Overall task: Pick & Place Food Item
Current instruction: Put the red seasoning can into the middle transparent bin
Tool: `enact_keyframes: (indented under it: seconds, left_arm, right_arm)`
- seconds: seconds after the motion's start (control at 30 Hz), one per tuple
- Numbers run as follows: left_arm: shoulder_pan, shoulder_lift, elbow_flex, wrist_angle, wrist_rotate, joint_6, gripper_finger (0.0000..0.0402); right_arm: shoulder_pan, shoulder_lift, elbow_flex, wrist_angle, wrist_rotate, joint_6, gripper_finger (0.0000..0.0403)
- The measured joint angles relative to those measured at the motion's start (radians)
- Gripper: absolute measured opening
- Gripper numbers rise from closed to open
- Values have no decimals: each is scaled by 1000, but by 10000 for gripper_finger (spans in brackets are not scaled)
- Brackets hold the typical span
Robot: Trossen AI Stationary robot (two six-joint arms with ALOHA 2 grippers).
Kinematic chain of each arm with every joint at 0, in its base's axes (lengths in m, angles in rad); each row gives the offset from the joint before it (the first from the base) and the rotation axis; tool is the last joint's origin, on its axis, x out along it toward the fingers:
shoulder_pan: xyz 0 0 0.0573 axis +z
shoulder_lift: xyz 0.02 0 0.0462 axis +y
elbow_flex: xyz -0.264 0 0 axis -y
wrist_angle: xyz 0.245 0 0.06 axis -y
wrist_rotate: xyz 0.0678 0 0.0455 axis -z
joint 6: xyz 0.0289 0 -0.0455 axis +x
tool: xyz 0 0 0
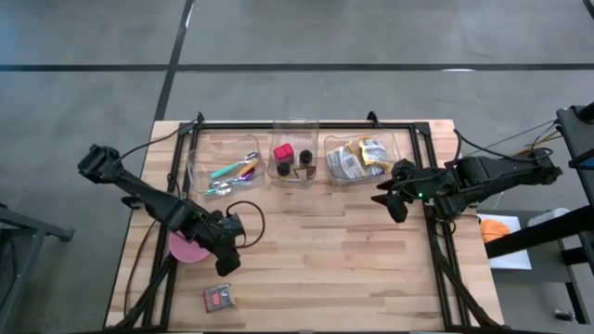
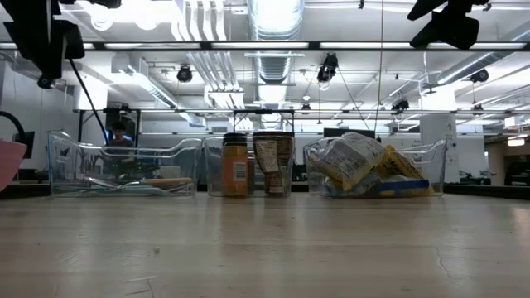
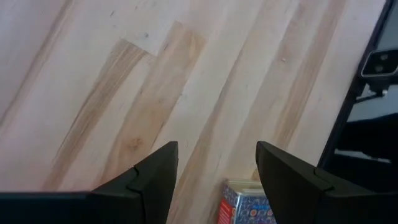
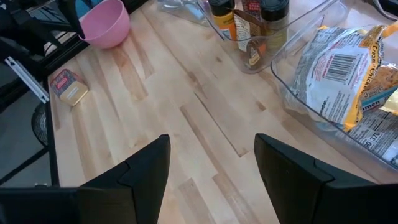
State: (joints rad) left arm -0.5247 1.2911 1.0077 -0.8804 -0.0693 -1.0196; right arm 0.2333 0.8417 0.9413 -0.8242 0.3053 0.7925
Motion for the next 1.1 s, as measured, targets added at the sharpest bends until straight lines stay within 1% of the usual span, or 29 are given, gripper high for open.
enact_keyframes:
  seconds: [0.27,0.5,0.6,0.7,0.8,0.83,0.97,1.1]
  left_arm:
    - [-1,0,0,11,1,9,223]
    - [-1,0,0,104,-7,105,223]
    - [-1,0,0,117,-17,107,227]
    - [0,0,0,118,-10,109,249]
    - [0,0,0,149,74,137,281]
    - [0,0,0,156,87,137,291]
    - [-1,0,-5,137,89,88,323]
    - [3,0,-34,138,88,61,345]
  right_arm:
    - [0,0,0,0,0,10,228]
    - [0,0,0,0,0,15,228]
    - [0,0,0,0,0,15,228]
    - [0,0,0,0,0,15,228]
    - [0,0,0,0,0,13,228]
    - [0,0,0,0,0,13,228]
    - [0,0,0,0,0,13,228]
    - [0,0,0,0,0,16,228]
